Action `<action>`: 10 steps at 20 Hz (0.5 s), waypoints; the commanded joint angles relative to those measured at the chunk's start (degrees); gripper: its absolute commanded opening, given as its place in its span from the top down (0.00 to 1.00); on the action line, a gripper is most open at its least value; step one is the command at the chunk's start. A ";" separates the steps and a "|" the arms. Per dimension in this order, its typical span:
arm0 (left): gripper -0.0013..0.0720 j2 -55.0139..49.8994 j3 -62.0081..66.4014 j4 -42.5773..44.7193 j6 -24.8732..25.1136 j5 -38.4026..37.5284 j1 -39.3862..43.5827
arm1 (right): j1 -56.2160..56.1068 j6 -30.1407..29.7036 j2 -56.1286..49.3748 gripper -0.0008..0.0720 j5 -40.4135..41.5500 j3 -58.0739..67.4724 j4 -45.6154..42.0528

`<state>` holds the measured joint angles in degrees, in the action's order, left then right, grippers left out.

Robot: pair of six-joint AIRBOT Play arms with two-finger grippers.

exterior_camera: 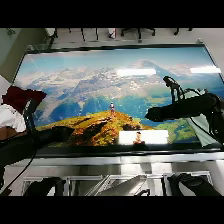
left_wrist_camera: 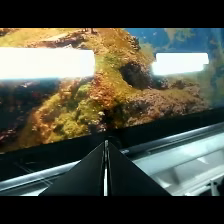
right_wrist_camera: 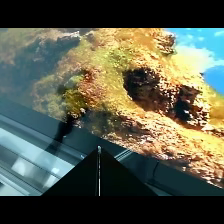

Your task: Fold the shirts.

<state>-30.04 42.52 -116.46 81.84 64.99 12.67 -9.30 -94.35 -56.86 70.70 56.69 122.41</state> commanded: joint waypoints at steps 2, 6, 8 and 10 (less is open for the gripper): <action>0.96 -3.43 4.39 14.75 -0.28 -0.76 -4.72 | -0.07 0.02 0.04 0.96 -0.13 -0.02 -0.02; 0.03 -18.18 16.50 31.98 5.44 -4.31 -17.29 | -0.07 0.02 0.04 0.96 -0.20 -0.02 -0.02; 0.02 -28.89 22.69 36.06 6.49 -8.68 -24.02 | -0.07 0.02 0.04 0.96 -0.20 -0.02 0.00; 0.02 -42.01 29.83 35.78 8.20 -12.55 -29.90 | -0.07 0.02 0.04 0.96 -0.20 -0.02 -0.02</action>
<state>-57.41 63.68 -86.67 87.20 58.08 -9.19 -9.32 -94.35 -56.86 70.54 56.69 122.39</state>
